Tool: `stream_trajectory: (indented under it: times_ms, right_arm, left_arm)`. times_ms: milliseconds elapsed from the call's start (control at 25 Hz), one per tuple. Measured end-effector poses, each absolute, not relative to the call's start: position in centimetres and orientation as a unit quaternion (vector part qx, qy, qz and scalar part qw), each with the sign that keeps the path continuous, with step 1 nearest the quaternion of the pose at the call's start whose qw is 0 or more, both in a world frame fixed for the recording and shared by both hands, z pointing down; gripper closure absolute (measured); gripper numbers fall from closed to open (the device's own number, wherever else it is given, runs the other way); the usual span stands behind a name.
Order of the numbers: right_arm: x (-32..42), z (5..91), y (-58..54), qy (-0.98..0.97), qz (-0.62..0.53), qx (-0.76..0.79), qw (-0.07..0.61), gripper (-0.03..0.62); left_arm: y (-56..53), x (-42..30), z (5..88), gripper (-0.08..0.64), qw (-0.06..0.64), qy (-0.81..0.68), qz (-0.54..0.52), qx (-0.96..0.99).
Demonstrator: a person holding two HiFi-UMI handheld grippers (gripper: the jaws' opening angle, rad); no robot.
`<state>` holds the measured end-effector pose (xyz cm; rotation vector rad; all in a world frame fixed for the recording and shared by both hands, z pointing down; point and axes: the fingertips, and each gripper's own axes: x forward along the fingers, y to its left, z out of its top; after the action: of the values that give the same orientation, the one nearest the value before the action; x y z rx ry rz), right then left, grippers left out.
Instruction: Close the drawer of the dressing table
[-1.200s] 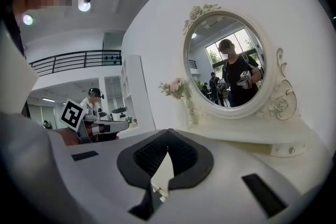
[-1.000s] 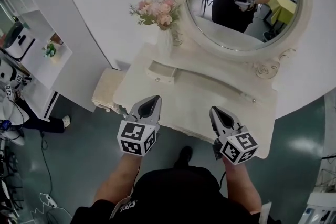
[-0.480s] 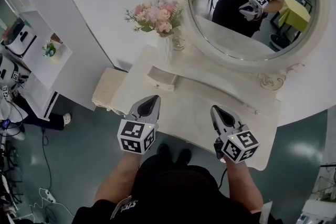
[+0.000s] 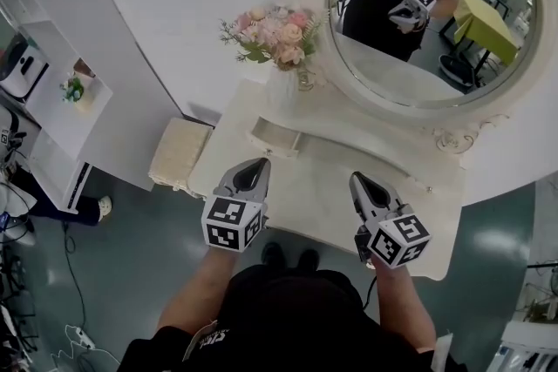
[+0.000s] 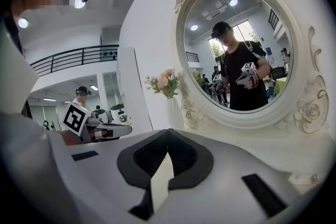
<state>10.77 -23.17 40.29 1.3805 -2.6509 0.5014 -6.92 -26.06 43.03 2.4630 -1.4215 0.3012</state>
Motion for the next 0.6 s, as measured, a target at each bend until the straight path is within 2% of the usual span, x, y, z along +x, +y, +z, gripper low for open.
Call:
stream_trajectory:
  times_ms: [360, 600]
  right_arm:
    - [6.8, 42.1, -23.1, -0.862, 0.183, 0.468, 0.069, 0.597]
    - [6.2, 44.3, -24.1, -0.857, 0.2, 0.468, 0.086, 0.597]
  left_arm:
    - [-26.8, -8.6, 47.0, 0.541, 0.169, -0.441, 0.144, 0.87]
    - [-27.9, -8.3, 50.3, 0.494, 0.185, -0.422, 0.164, 0.872]
